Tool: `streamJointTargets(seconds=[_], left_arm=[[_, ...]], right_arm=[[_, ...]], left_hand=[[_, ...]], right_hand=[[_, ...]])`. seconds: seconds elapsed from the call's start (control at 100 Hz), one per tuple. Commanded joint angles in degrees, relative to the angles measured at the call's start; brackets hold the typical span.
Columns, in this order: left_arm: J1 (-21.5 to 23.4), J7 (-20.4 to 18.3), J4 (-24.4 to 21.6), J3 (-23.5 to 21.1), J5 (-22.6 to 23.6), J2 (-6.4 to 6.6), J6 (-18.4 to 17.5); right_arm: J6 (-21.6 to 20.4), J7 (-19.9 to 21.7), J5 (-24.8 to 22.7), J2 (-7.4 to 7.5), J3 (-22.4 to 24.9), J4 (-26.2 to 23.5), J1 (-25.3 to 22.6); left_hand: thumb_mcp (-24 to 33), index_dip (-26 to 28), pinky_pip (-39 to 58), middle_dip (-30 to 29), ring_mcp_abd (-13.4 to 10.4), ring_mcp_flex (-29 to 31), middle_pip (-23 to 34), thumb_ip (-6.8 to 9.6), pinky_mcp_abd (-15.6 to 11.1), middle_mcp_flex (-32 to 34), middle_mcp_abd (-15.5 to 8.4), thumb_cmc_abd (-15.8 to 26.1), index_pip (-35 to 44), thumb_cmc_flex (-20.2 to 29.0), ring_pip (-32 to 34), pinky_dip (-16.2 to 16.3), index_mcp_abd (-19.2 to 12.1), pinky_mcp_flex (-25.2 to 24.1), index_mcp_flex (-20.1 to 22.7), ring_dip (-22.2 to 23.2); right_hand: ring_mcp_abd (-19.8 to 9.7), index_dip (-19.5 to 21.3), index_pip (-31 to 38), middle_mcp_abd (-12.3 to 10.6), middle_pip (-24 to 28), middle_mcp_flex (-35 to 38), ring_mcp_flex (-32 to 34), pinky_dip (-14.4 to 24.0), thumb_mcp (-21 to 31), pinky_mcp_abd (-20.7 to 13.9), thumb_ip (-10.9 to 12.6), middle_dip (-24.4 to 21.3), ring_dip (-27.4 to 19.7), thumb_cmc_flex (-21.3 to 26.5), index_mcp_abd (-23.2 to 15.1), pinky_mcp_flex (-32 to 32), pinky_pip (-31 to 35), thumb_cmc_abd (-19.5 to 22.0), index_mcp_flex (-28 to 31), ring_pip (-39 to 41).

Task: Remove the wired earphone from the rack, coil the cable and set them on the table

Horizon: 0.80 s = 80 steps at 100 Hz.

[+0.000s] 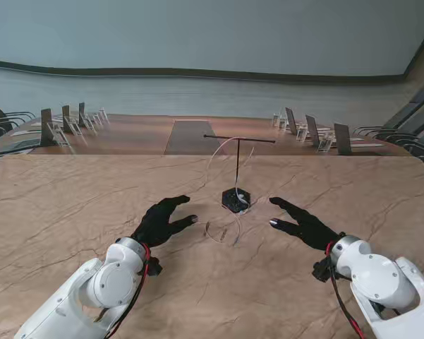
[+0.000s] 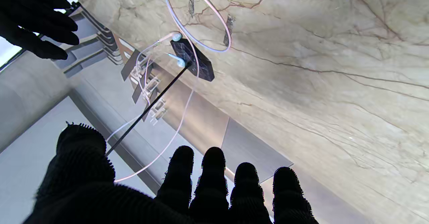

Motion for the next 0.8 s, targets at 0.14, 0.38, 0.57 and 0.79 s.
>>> streamJointTargets(seconds=[0.14, 0.38, 0.57, 0.79], left_arm=[[0.6, -0.3, -0.5, 0.0, 0.0, -0.16, 0.7], [0.3, -0.3, -0.4, 0.0, -0.3, -0.18, -0.4], [-1.4, -0.1, 1.0, 0.7, -0.8, -0.4, -0.8], [-5.2, 0.9, 4.2, 2.0, -1.9, -1.01, -1.3]], right_arm=[[0.1, 0.0, 0.1, -0.1, -0.5, 0.1, 0.1], [0.5, -0.3, -0.6, -0.11, 0.0, -1.7, -1.9], [0.9, 0.2, -0.6, 0.01, -0.4, -2.1, -2.2], [1.2, 0.6, -0.6, 0.07, -0.5, -1.3, -1.5]], left_hand=[[-1.0, 0.0, -1.0, -1.0, -2.0, -1.8, -0.8, 1.11, -2.0, -1.0, -1.3, 2.5, -0.4, 1.3, -0.9, -0.6, -1.8, -0.5, -1.2, -0.5], [-1.0, 0.1, -1.0, -1.0, -2.0, -1.7, -0.8, 1.14, -1.9, -1.0, -1.3, 2.5, -0.2, 1.4, -0.9, -0.6, -1.8, -0.4, -1.2, -0.5], [-0.9, 0.2, -0.8, -0.9, -1.9, -1.6, -0.9, 1.18, -1.8, -0.8, -1.3, 2.3, 0.0, 1.6, -0.9, -0.5, -1.8, -0.5, -1.3, -0.5], [-0.9, 0.2, -0.6, -0.9, -1.8, -1.5, -0.9, 1.2, -1.8, -0.7, -1.3, 2.0, -0.1, 1.8, -0.9, -0.2, -1.9, -0.5, -1.4, -0.5]], right_hand=[[-1.4, 1.4, 0.2, -0.3, -0.7, -0.7, -2.2, 0.4, -0.2, -2.8, -1.2, -0.5, -0.5, -1.1, -1.2, -0.3, -1.4, 1.1, 0.3, -0.9], [-1.2, 2.0, 0.1, -0.2, -0.7, -0.6, -2.2, 0.4, -0.4, -2.8, -1.1, -0.5, -0.4, -1.0, -1.2, -0.3, -1.4, 1.1, 0.3, -0.8], [-1.2, 2.5, 0.2, -0.1, -0.6, -0.5, -2.2, 0.5, -0.5, -2.7, -1.1, -0.5, -0.3, -0.8, -1.2, -0.3, -1.3, 1.1, 0.3, -0.8], [-1.1, 3.0, 0.2, -0.1, -0.6, -0.6, -2.2, 0.6, -0.5, -2.7, -1.1, -0.5, -0.3, -0.7, -1.2, -0.3, -1.3, 1.1, 0.2, -0.8]])
